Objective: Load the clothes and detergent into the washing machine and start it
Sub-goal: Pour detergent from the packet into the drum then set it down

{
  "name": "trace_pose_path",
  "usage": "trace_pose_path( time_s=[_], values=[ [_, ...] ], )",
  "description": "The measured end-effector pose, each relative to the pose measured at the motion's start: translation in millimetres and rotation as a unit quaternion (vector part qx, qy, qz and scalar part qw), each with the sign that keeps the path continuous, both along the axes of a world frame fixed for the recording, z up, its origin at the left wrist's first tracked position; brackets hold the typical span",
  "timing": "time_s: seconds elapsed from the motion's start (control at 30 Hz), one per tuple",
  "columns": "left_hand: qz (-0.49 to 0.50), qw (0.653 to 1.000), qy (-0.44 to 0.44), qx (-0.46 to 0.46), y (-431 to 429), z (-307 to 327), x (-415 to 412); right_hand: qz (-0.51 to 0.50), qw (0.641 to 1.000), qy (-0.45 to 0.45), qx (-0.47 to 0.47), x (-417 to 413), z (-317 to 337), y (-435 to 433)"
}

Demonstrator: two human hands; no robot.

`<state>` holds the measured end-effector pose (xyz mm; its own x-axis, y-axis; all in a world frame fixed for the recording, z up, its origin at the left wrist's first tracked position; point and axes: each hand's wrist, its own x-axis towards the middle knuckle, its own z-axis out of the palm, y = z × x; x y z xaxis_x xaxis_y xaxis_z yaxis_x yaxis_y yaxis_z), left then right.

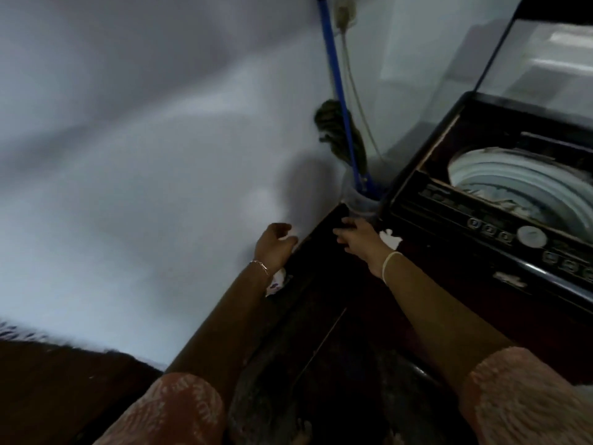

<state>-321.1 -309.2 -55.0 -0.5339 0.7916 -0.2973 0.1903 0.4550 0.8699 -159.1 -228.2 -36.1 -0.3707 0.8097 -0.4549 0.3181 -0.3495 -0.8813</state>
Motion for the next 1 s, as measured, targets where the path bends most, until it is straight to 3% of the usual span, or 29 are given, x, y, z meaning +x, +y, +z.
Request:
trace_pose_path(
  time_s=[0.2, 0.57, 0.77, 1.0],
  values=[
    [0.067, 0.997, 0.025, -0.039, -6, -47, -64, -0.001, 0.999, -0.018, -0.032, -59, -68, 2],
    [0.069, 0.981, 0.026, -0.180, 49, -227, -154, 0.096, 0.985, -0.119, -0.084, -169, -256, 77],
    [0.050, 0.971, 0.029, -0.234, 103, -331, -201, 0.179, 0.965, -0.188, -0.045, -225, -358, 132],
    [-0.006, 0.959, 0.038, -0.282, 144, -449, -232, 0.312, 0.908, -0.277, 0.047, -268, -473, 167]
  ],
)
